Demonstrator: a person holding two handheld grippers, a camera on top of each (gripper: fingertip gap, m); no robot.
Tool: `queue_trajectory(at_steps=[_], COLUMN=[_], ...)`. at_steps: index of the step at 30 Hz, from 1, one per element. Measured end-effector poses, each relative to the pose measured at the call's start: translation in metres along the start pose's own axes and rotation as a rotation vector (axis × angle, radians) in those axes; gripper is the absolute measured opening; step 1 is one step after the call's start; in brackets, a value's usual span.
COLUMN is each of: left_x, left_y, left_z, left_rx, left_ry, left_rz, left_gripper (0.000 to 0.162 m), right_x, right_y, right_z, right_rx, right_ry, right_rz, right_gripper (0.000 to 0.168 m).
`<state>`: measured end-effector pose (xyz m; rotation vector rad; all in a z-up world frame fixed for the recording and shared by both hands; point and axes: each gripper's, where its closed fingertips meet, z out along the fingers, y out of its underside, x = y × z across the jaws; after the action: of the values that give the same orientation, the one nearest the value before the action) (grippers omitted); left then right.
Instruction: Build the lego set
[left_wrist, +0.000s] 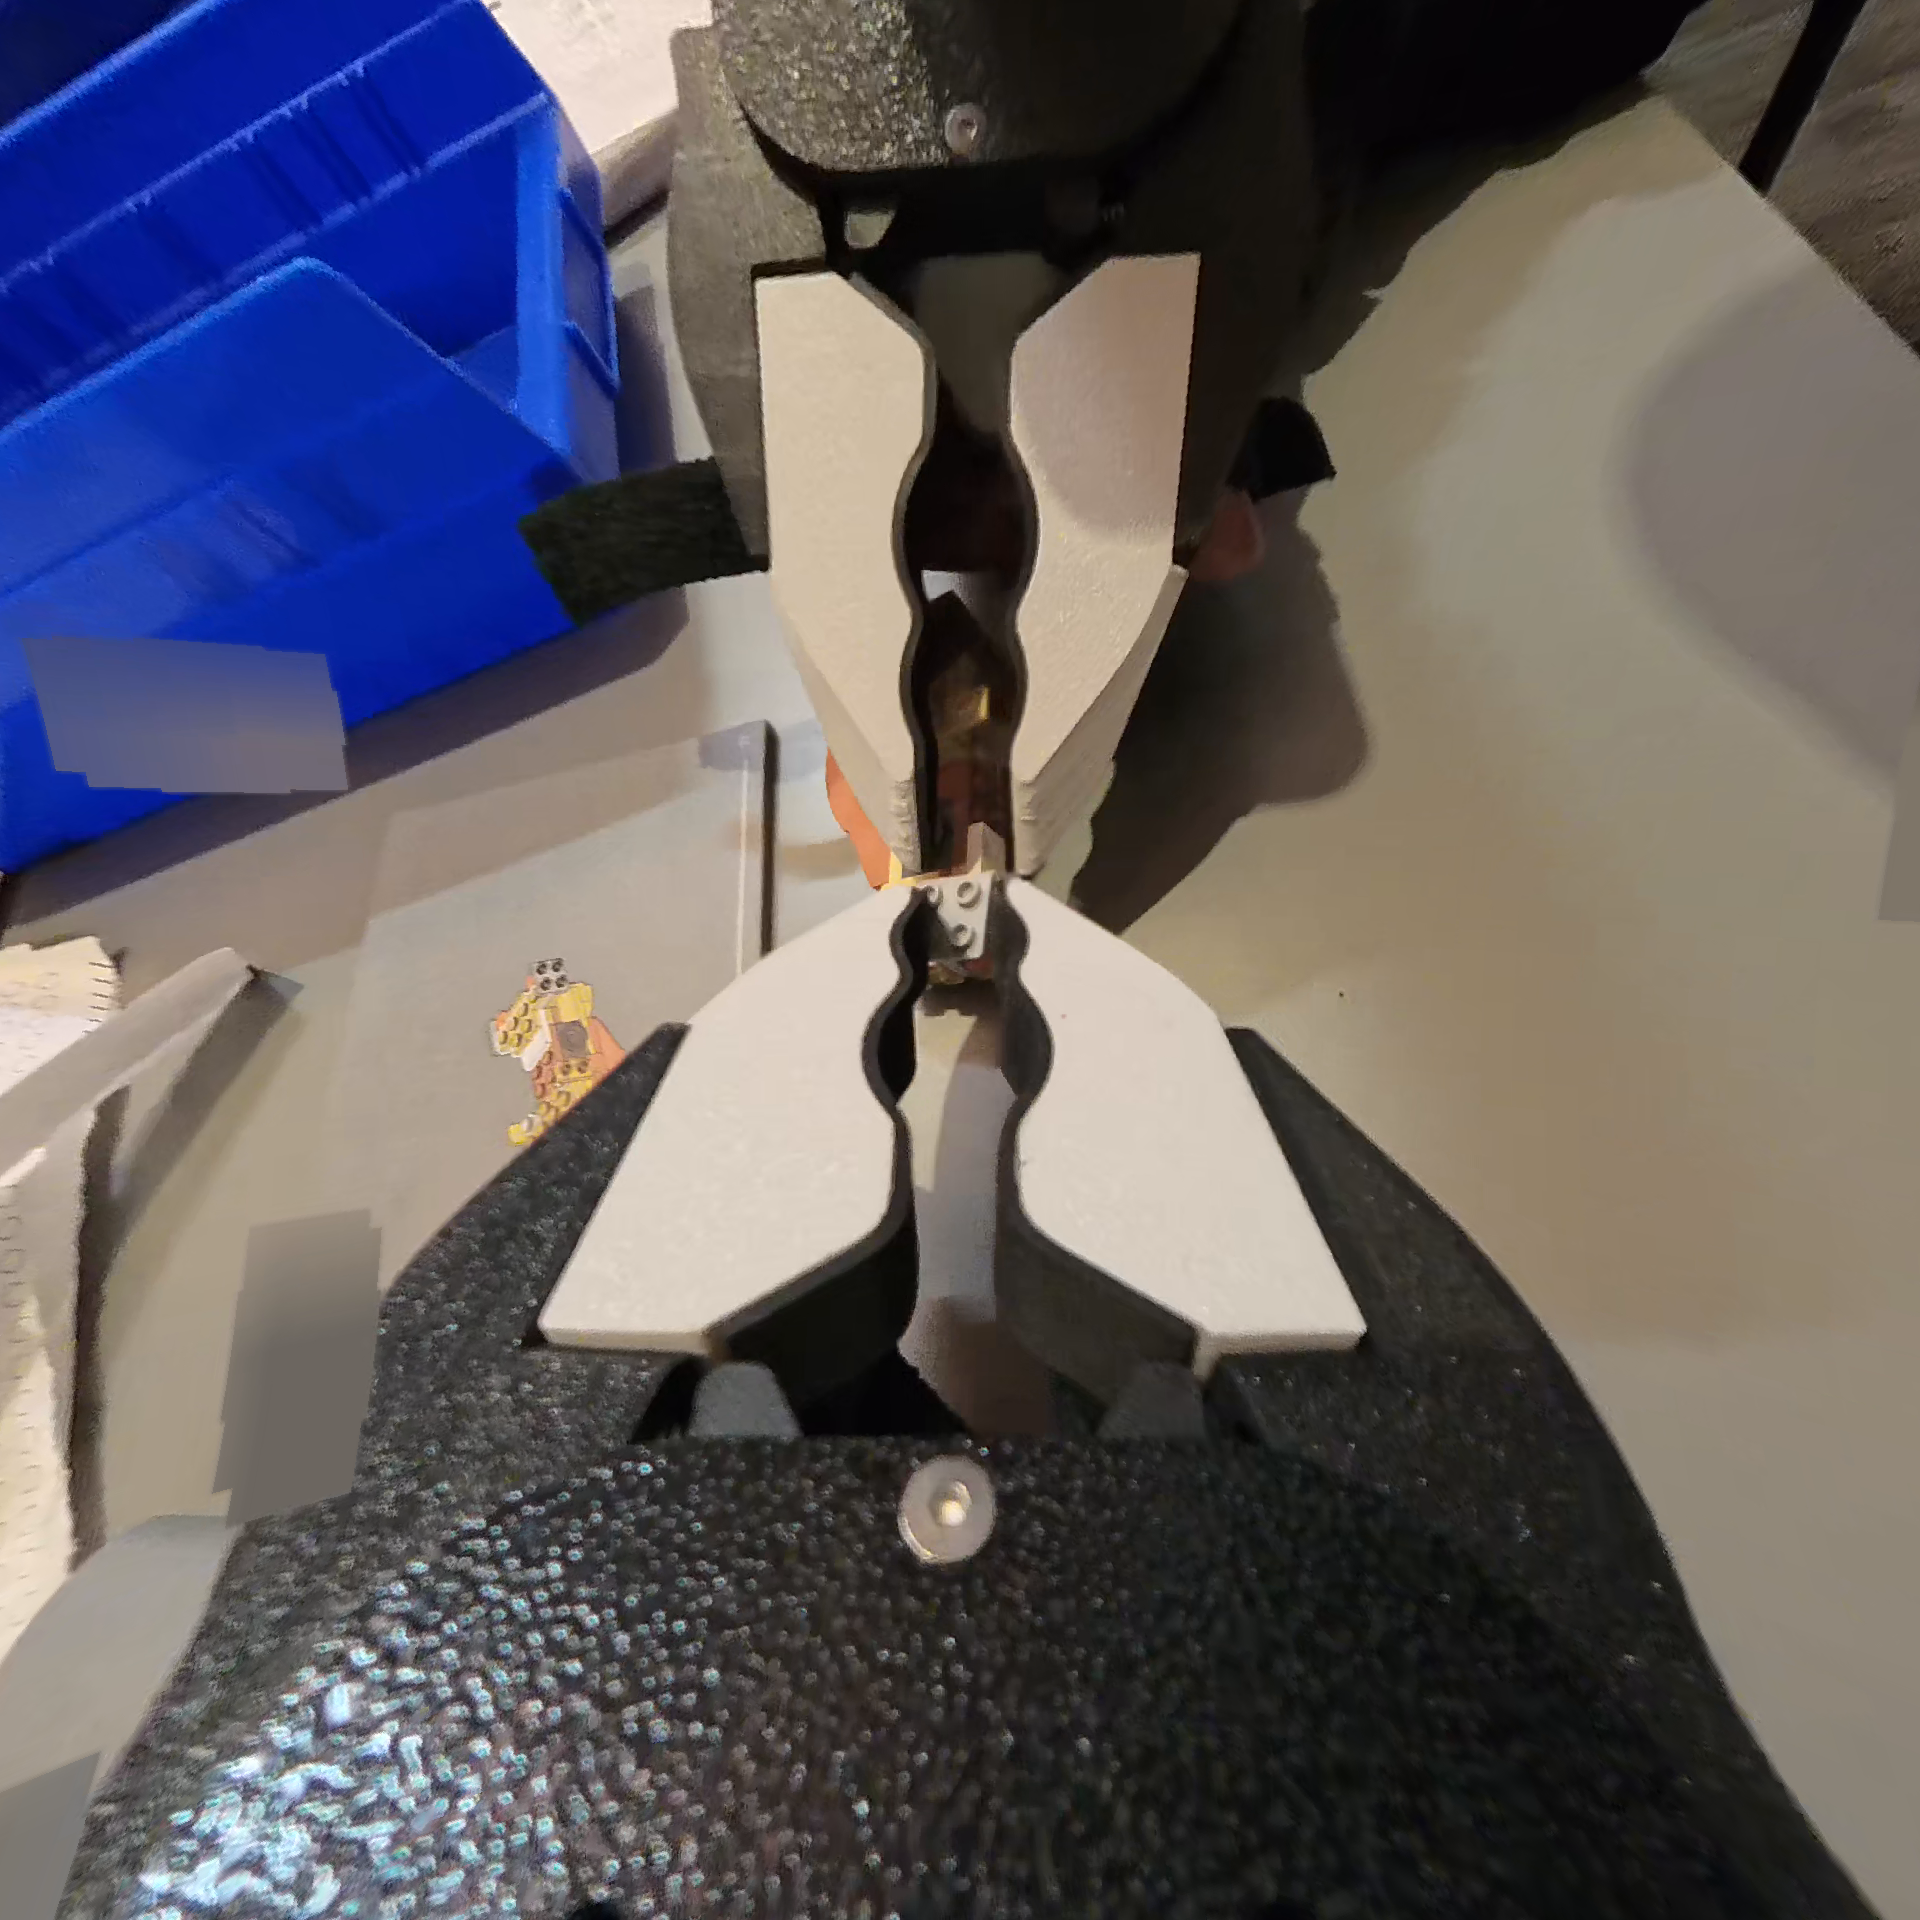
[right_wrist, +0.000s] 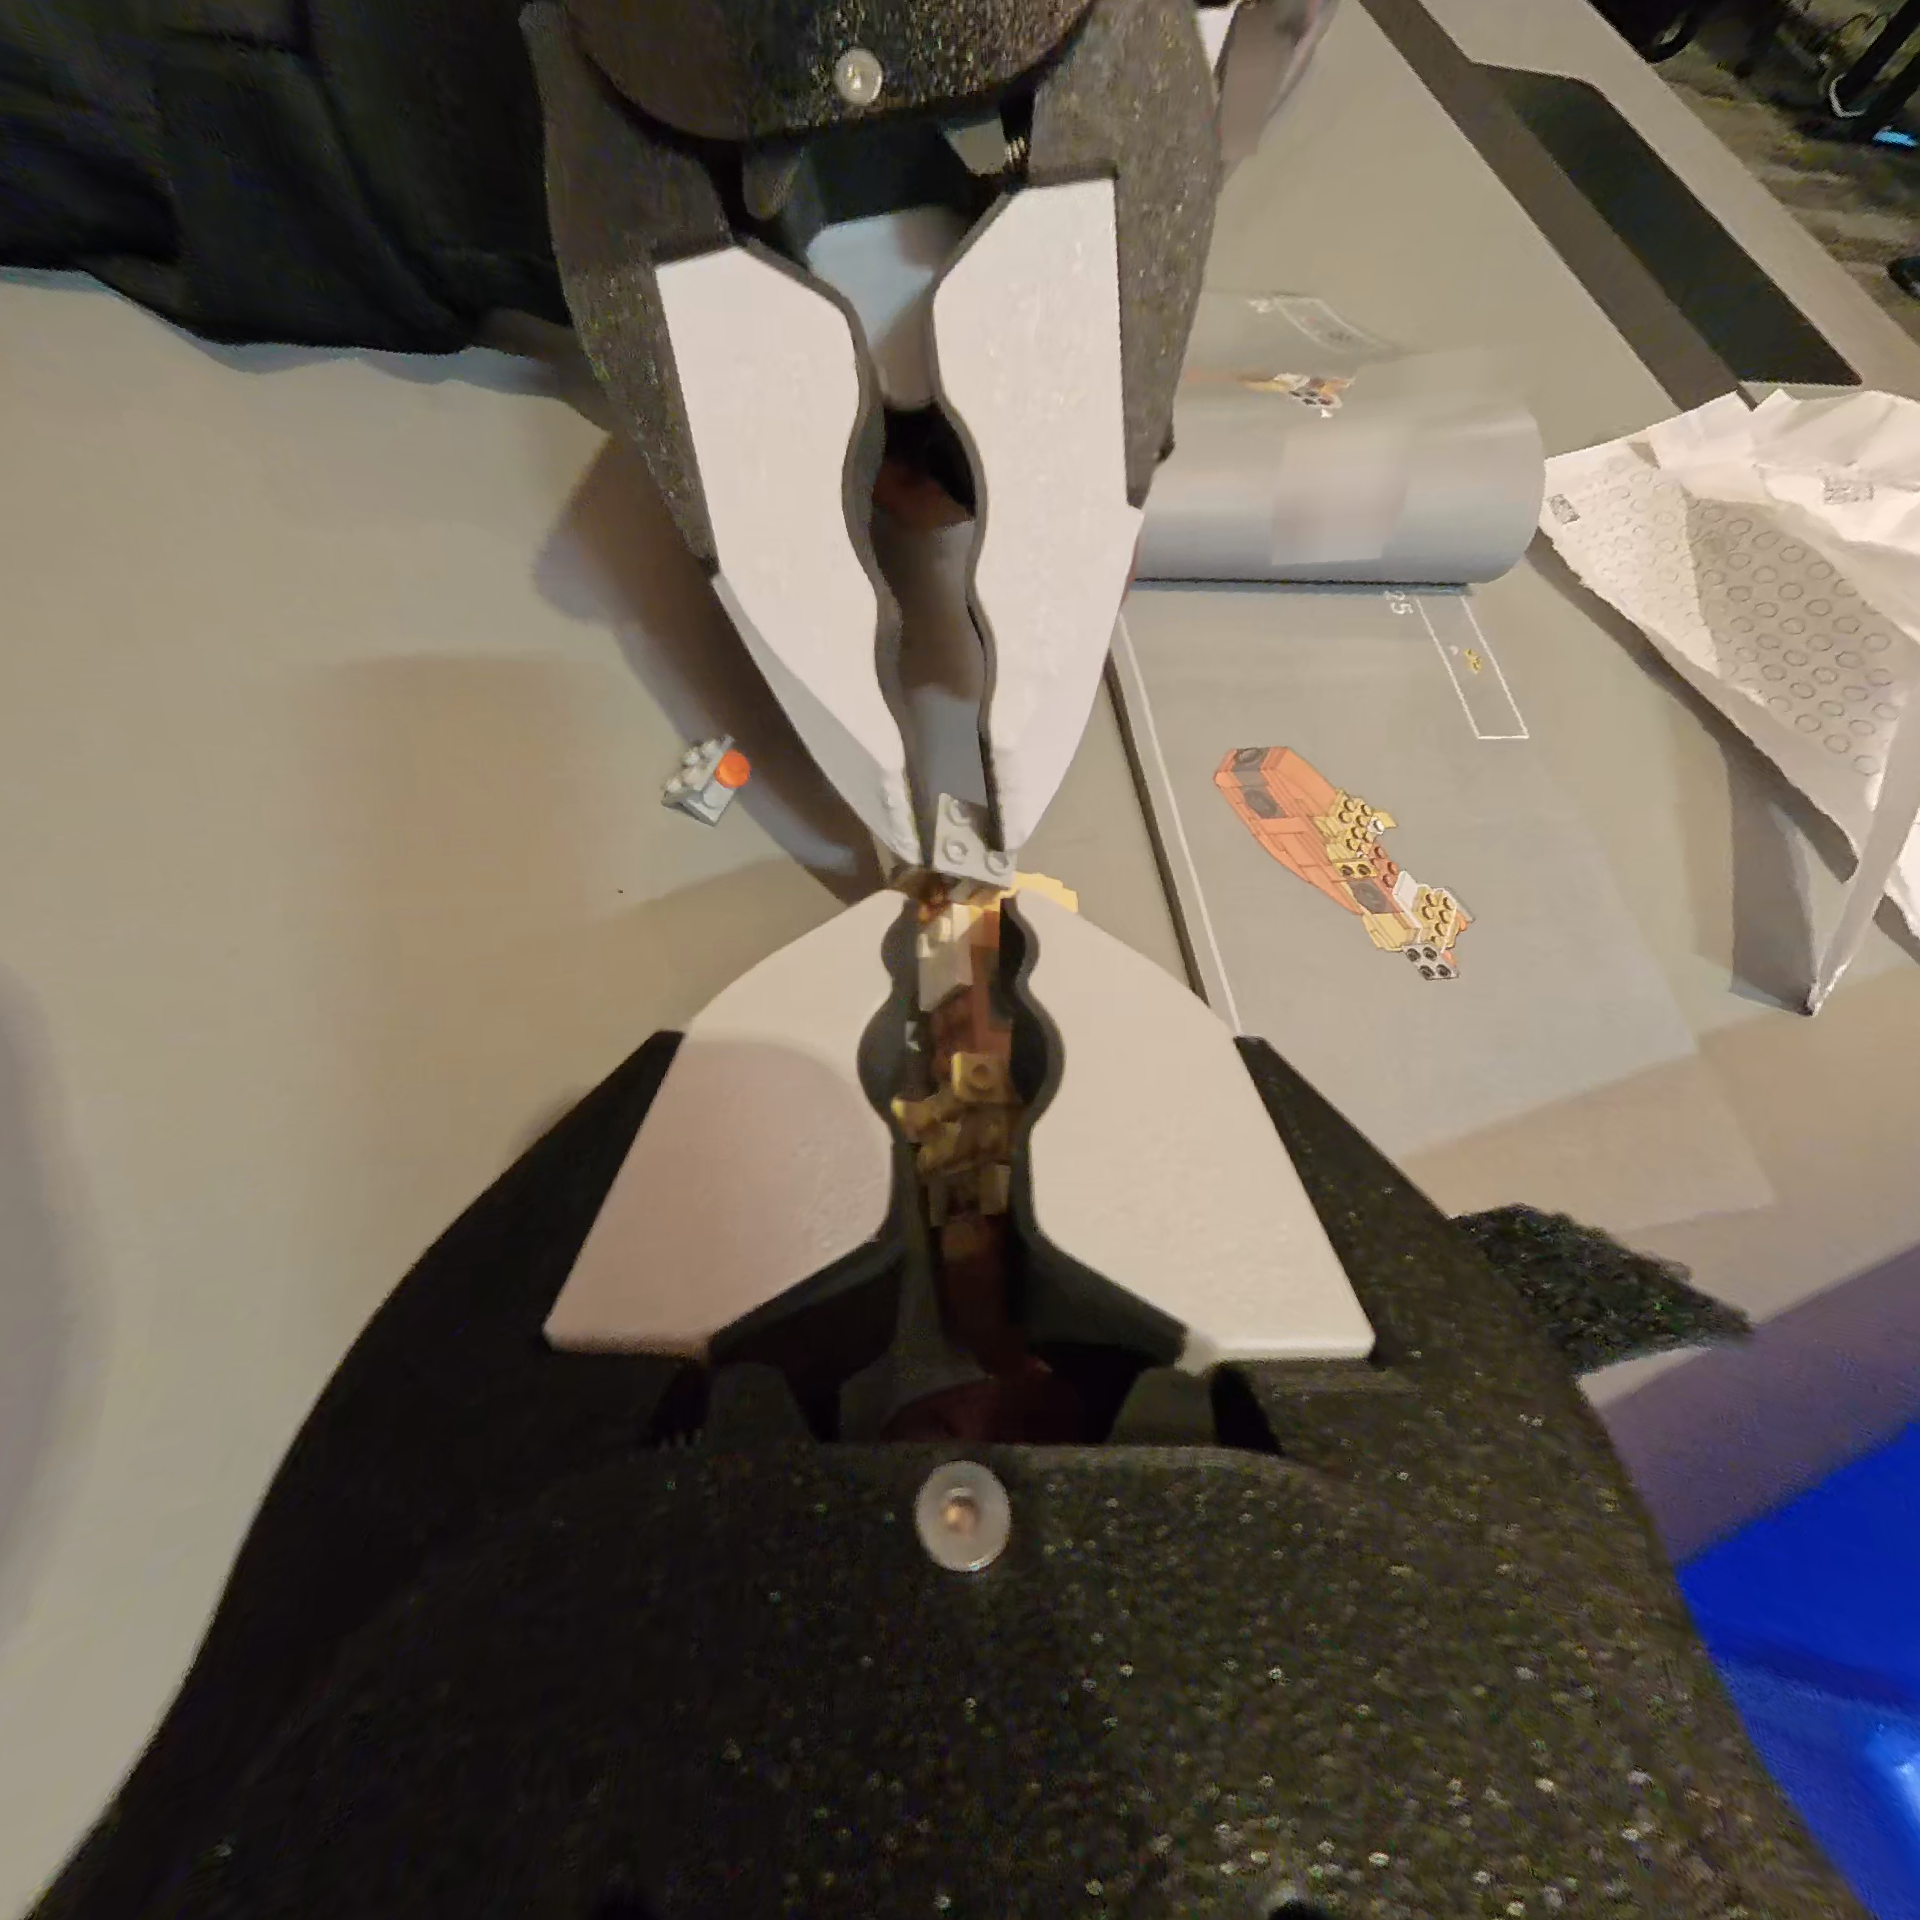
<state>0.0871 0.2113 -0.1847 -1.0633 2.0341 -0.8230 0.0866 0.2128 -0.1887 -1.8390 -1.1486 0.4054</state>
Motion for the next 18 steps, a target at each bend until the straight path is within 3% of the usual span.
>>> queue_trajectory(at_steps=[18], left_x=[-0.0022], left_y=[-0.0006], left_z=[0.0026], left_rx=[-0.023], left_ry=[-0.15], left_rz=[0.227], left_gripper=[0.006], right_x=[-0.0015], right_y=[-0.0055], right_z=[-0.0019], right_rx=[0.046], right_ry=[-0.058], right_rz=[0.094], right_gripper=[0.024])
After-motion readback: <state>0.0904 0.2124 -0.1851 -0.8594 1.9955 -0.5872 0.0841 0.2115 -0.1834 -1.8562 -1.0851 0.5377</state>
